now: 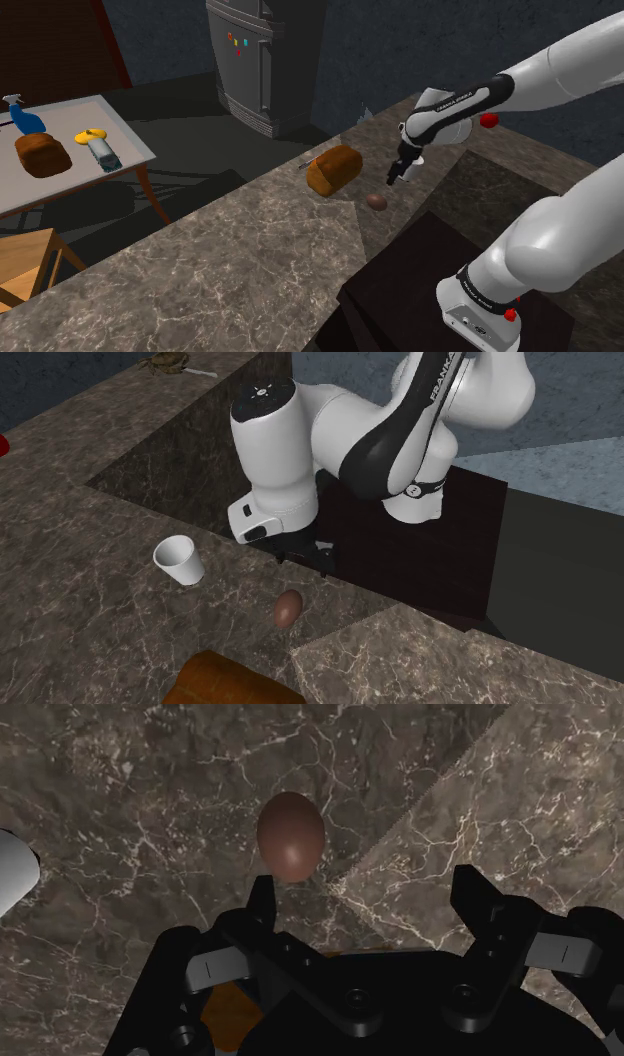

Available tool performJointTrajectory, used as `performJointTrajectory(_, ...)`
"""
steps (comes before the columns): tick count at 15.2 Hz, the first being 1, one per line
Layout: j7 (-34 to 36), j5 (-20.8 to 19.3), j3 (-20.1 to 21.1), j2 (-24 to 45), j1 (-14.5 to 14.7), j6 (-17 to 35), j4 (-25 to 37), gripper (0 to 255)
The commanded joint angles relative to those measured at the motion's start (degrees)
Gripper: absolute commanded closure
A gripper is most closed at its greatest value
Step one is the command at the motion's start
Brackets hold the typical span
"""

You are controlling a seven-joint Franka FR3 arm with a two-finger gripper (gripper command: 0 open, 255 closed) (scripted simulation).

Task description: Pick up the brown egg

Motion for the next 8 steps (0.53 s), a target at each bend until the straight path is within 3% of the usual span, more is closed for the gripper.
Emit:
performJointTrajectory(1,-4.98,5.75,-1.0,5.74,0.97,3.46,1.53,0)
performJointTrajectory(4,-13.91,16.23,-0.29,14.48,0.56,6.69,5.0,0)
performJointTrajectory(8,-24.22,28.21,4.43,25.43,-3.89,8.9,11.04,0)
